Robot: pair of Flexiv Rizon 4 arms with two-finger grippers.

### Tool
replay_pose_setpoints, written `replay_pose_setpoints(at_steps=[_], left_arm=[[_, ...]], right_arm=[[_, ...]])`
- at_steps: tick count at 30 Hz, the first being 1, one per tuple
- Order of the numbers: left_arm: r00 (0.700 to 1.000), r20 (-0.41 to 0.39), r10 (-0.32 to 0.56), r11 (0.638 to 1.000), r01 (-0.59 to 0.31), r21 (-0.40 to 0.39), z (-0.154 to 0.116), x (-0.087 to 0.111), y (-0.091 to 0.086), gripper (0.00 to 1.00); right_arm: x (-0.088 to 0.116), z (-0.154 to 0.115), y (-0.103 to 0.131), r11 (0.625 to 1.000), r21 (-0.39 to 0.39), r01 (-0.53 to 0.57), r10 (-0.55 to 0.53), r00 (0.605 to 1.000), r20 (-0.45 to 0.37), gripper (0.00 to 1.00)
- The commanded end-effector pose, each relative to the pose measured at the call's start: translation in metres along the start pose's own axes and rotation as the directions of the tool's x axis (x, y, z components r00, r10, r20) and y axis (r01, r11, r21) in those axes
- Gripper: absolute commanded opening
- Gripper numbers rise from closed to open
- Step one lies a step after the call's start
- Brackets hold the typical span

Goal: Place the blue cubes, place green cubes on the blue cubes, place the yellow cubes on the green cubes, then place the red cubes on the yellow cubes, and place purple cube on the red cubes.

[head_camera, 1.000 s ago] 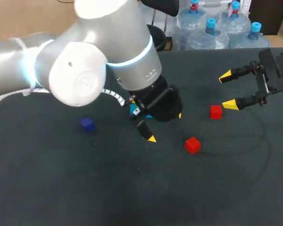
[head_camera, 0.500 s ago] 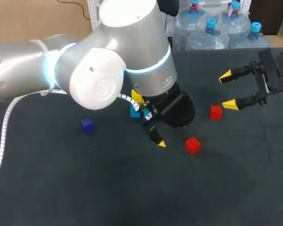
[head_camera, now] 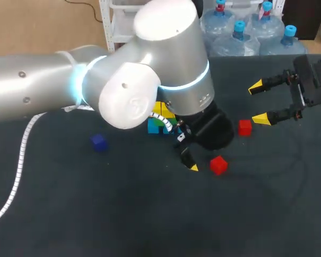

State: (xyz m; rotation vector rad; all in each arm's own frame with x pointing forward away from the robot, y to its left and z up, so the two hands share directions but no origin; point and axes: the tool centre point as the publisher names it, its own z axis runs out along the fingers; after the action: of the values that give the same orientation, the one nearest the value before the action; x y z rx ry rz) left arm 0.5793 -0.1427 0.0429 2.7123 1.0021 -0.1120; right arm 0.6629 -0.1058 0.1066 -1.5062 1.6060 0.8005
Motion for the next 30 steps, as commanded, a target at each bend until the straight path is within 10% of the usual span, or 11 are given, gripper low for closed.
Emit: replay_pose_setpoints(at_steps=[1, 30], left_arm=[[1.0, -0.005, -0.002, 1.0, 0.002, 0.014, 0.008, 0.0, 0.01, 1.0], [0.999, -0.03, 0.015, 0.997, -0.013, 0.074, 0.039, 0.001, 0.016, 0.89]], right_arm=[[0.0, 0.001, 0.0, 1.0, 0.001, 0.001, -0.001, 1.0, 0.001, 1.0], [0.0, 0.001, 0.0, 1.0, 0.001, 0.001, -0.001, 1.0, 0.001, 1.0]])
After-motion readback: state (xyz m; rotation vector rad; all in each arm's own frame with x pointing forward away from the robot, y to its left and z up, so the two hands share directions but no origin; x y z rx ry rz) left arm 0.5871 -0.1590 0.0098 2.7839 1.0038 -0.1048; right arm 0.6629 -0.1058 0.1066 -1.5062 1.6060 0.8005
